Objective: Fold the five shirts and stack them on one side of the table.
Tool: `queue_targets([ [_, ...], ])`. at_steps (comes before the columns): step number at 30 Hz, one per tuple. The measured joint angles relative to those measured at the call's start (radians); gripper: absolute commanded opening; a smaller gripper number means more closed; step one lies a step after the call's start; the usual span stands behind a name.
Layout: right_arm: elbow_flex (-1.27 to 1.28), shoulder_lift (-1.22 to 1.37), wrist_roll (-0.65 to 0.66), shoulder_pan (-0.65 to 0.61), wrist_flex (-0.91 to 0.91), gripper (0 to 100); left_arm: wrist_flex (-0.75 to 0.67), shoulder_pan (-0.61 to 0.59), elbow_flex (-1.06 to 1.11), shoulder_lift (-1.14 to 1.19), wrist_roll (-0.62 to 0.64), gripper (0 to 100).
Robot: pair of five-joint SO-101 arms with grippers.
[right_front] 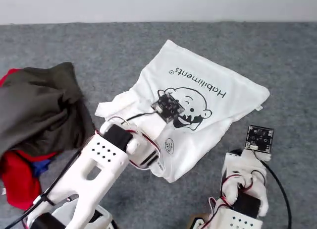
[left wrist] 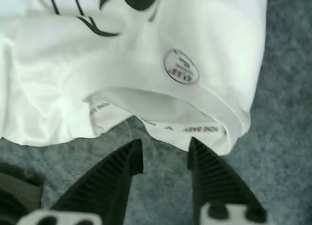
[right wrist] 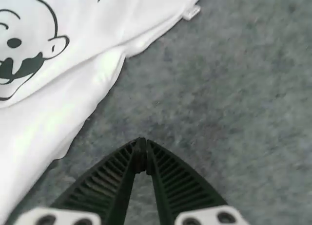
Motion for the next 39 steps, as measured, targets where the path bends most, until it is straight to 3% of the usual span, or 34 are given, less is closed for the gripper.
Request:
queue_targets([
  [5,-0.14,0.002,0.13,-0.002,0.061,1.3,0.015,0.121,0.009,0.003,0.0,17],
  [17,-0.463,-0.012,0.146,-0.014,0.342,0.9,-0.002,0.153,-0.11,0.364,0.032,20],
  [21,-0.545,-0.011,0.146,-0.014,0.37,0.9,-0.026,0.153,-0.169,0.47,0.029,6],
  [22,-0.562,-0.011,0.146,-0.014,0.371,0.9,-0.035,0.149,-0.18,0.491,0.029,1],
  [28,-0.594,-0.011,0.146,-0.014,0.42,0.9,-0.02,0.089,-0.236,0.52,0.029,1],
  [35,-0.595,-0.011,0.146,0.052,0.434,0.9,0.077,-0.114,-0.364,0.388,0.031,1],
  [39,-0.595,-0.011,0.146,0.06,0.434,1.2,0.16,-0.094,-0.373,0.348,-0.071,4],
])
